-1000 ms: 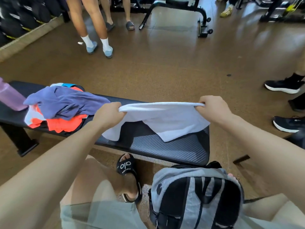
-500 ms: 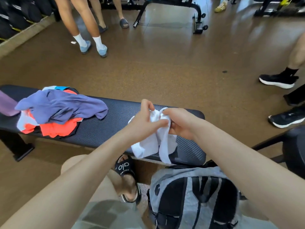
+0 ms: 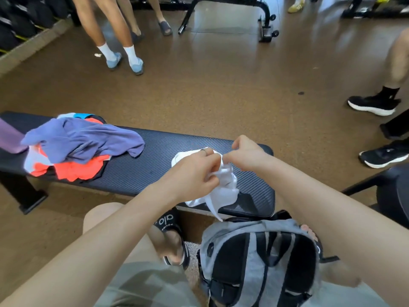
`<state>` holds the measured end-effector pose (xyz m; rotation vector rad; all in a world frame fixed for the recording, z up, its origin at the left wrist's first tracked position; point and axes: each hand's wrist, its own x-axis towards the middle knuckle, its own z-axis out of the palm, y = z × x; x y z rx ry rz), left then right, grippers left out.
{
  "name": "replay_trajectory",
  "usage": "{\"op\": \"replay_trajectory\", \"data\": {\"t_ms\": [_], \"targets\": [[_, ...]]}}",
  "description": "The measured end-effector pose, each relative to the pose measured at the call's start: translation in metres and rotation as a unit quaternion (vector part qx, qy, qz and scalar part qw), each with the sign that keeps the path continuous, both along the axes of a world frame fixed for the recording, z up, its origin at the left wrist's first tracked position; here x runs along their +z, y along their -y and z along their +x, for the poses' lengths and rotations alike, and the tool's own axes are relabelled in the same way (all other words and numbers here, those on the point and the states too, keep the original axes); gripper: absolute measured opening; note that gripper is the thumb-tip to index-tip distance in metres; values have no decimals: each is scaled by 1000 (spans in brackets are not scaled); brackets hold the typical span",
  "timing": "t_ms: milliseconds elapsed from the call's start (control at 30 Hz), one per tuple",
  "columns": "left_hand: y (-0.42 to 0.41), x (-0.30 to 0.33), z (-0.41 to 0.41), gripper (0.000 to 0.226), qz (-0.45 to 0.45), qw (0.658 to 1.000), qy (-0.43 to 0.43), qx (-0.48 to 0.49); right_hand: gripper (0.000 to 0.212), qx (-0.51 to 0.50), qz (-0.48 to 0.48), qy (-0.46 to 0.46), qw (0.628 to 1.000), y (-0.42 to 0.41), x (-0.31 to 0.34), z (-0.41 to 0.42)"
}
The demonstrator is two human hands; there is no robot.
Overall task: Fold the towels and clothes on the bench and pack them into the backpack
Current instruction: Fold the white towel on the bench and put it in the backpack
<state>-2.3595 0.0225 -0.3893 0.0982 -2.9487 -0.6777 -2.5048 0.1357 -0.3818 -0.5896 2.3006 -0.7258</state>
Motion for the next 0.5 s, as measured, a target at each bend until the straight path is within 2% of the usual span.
{"op": "replay_trajectory", "data": {"t_ms": [33,100,167,267,367,500], "targets": [[-1,2,2,8,-11,1000,-4,-12,36,33,6,24,999,0,1,-3],[-3,6,3,11,-28,999,-15,-25,26,76,3,138,987,-3,3,-4],[-4,10,5,11,-51,998,-28,-30,31,80,-19,206,975,-5,-2,-3],[-3,12,10,9,-65,996,-46,-44,44,52,-46,238,969,-4,-14,1],[-4,15,13,18,-73,994,-59,-63,41,62,-54,235,968,-3,-24,6],[-7,18,16,15,-118,985,-86,-93,13,48,-64,112,990,0,-40,9]]}}
